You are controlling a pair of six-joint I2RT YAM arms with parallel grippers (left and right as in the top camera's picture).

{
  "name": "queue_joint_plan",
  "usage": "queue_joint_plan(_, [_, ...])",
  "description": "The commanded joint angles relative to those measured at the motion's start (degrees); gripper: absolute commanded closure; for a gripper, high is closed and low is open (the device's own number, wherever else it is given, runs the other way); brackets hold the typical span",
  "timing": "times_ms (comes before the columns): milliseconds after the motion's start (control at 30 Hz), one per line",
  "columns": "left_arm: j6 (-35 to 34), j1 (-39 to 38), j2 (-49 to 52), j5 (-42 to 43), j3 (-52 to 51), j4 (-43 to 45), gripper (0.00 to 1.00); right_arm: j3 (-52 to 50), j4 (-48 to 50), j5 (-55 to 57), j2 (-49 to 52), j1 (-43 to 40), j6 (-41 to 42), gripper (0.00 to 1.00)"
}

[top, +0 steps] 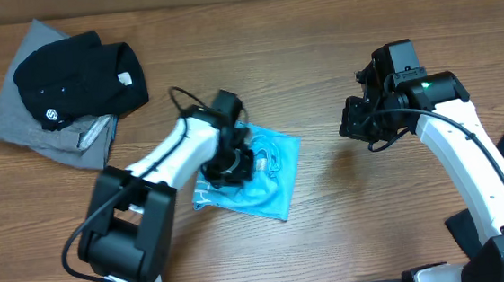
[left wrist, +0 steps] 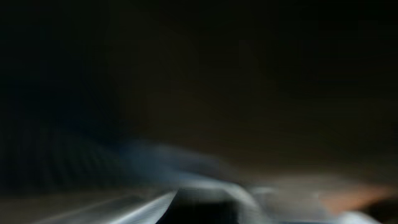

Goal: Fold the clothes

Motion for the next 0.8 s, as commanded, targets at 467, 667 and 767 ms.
queue_joint_plan(467, [0.1, -1.3, -2.3, -12.1, 17.5, -18.5, 0.96, 1.0, 0.1, -0.5, -1.6, -0.2, -0.4, 0.92])
queue_joint_plan(667, [0.6, 6.2, -1.5, -14.4, 16.2, -14.3, 0.96, 1.0, 0.1, -0.5, -1.6, -0.2, -0.4, 0.92])
queue_joint_plan(767, [0.5, 7.8, -0.6, -14.7, 13.0, -8.1, 0.96, 1.0, 0.1, -0.5, -1.6, -0.2, -0.3, 0.92])
